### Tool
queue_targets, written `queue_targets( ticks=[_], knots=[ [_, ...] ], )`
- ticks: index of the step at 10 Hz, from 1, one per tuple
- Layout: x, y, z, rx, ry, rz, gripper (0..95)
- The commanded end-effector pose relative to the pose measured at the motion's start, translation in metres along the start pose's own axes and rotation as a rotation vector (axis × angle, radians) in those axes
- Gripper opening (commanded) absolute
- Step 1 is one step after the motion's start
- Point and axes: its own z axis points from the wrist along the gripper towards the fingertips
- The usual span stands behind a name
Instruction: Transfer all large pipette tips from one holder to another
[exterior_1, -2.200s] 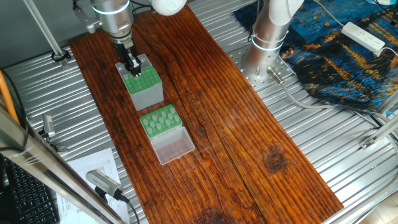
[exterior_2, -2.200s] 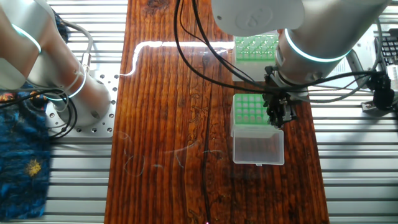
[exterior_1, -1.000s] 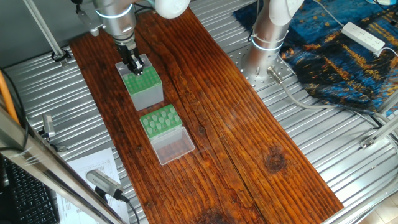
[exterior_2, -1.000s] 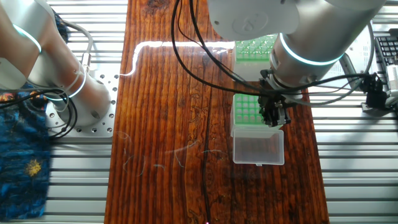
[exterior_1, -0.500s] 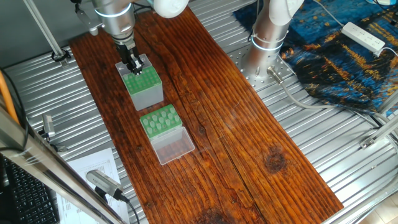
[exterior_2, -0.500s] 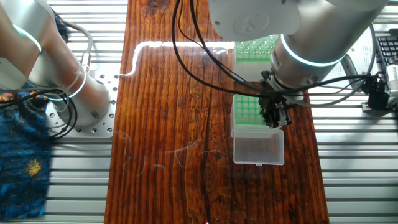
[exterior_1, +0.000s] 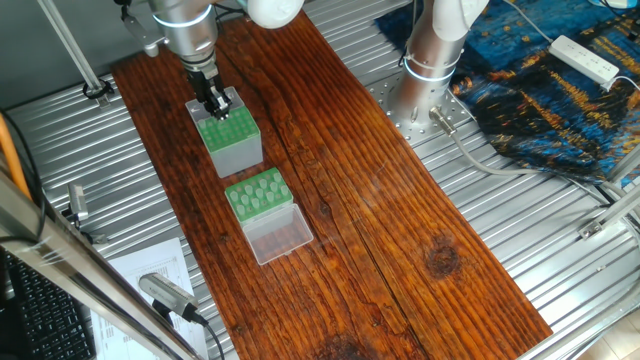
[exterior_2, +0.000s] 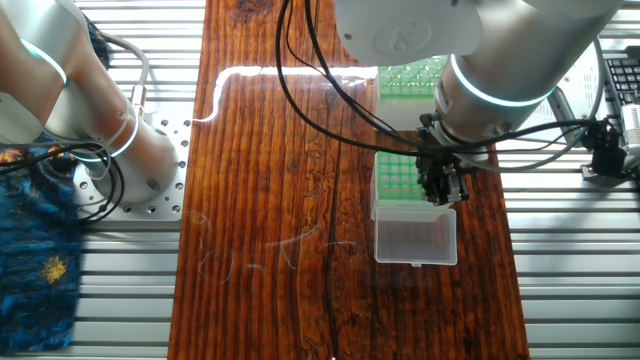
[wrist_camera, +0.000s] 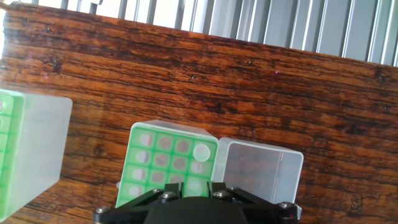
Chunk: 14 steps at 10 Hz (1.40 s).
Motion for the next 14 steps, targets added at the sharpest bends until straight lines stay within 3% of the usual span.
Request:
queue_targets(
  ticks=[1, 14],
  knots=[
    [0.0002, 0.0000, -0.0006, -0.001, 0.000, -0.001, 0.0],
    [0.0002, 0.0001, -0.0010, -0.003, 0.000, -0.003, 0.0]
  ],
)
